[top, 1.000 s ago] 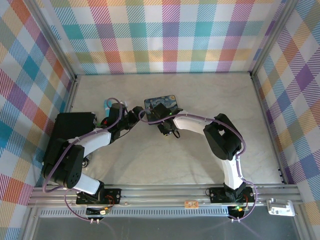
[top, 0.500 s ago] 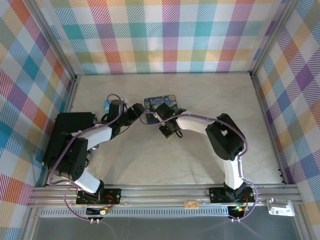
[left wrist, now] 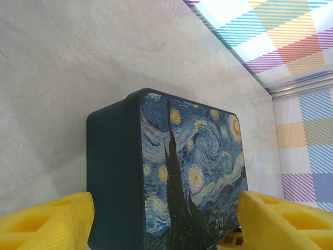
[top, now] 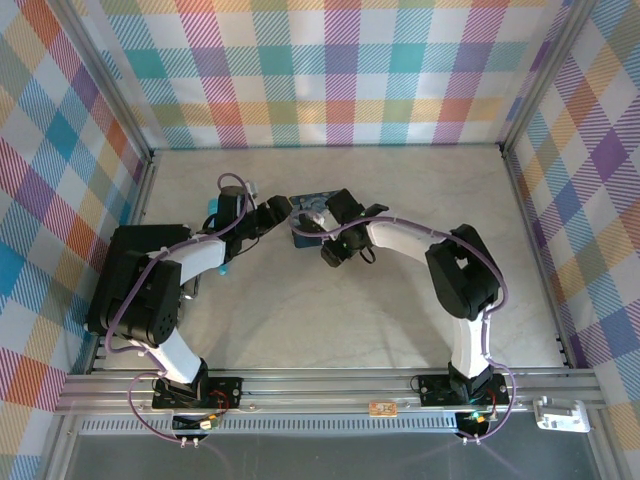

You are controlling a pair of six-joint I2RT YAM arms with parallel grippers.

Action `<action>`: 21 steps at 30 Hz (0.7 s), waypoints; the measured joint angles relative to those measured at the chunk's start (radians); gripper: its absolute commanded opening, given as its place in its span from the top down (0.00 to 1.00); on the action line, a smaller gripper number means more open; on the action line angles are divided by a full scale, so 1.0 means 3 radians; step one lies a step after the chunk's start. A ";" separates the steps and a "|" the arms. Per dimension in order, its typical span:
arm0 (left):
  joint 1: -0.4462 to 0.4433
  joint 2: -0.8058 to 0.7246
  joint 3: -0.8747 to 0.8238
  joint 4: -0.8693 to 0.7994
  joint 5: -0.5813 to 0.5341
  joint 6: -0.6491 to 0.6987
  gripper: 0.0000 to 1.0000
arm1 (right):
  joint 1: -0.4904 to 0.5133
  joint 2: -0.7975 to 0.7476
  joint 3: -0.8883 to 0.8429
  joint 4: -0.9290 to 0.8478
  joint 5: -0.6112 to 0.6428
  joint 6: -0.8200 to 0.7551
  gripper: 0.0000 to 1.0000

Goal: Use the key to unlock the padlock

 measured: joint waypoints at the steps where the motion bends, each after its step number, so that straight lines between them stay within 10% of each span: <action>1: 0.0000 0.0008 0.0010 -0.0006 0.0000 0.0004 0.28 | 0.0011 -0.0037 -0.0001 0.0006 0.0000 0.0065 0.29; 14: 0.0023 0.0128 0.0088 0.0031 0.0066 -0.0045 0.28 | 0.0083 0.0249 0.0023 0.0139 0.0289 0.0226 0.35; 21: 0.0023 0.0207 0.0088 0.0048 0.0089 -0.0056 0.28 | 0.0083 0.0354 0.0062 0.0179 0.0314 0.0224 0.57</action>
